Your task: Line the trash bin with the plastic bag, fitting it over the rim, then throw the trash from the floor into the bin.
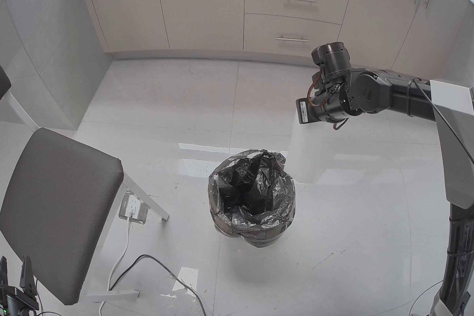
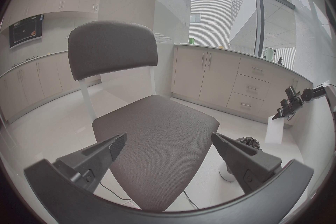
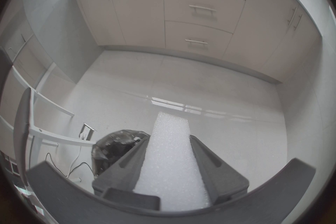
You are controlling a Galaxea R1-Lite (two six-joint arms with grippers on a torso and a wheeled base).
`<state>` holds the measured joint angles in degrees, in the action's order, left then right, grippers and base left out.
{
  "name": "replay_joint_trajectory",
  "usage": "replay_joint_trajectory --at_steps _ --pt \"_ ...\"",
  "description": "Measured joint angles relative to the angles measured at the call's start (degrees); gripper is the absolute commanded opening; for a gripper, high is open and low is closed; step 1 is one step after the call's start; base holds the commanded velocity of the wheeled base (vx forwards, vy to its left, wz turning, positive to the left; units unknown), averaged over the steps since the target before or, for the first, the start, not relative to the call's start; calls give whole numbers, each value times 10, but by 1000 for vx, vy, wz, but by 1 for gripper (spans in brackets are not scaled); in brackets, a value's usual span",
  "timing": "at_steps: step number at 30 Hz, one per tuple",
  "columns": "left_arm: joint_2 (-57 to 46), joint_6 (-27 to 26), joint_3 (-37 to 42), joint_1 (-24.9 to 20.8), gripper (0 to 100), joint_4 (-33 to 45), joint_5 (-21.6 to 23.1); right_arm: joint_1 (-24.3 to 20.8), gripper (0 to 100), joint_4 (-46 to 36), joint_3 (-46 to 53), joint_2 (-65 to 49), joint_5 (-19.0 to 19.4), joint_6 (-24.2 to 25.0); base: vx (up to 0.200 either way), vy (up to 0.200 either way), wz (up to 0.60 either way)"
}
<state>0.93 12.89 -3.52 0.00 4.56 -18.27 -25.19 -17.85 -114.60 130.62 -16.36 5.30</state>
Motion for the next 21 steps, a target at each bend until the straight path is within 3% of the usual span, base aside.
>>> replay_joint_trajectory --at_steps 5,12,21 --pt "0 0 0 0 100 0 0 -32 0 41 0 20 2 -22 0 0 0" --pt "0 1 0 0 100 0 -1 -74 0 26 0 71 -1 -35 0 0 0" --pt "0 1 0 0 100 0 -5 -87 0 23 0 108 -2 -33 0 0 0"
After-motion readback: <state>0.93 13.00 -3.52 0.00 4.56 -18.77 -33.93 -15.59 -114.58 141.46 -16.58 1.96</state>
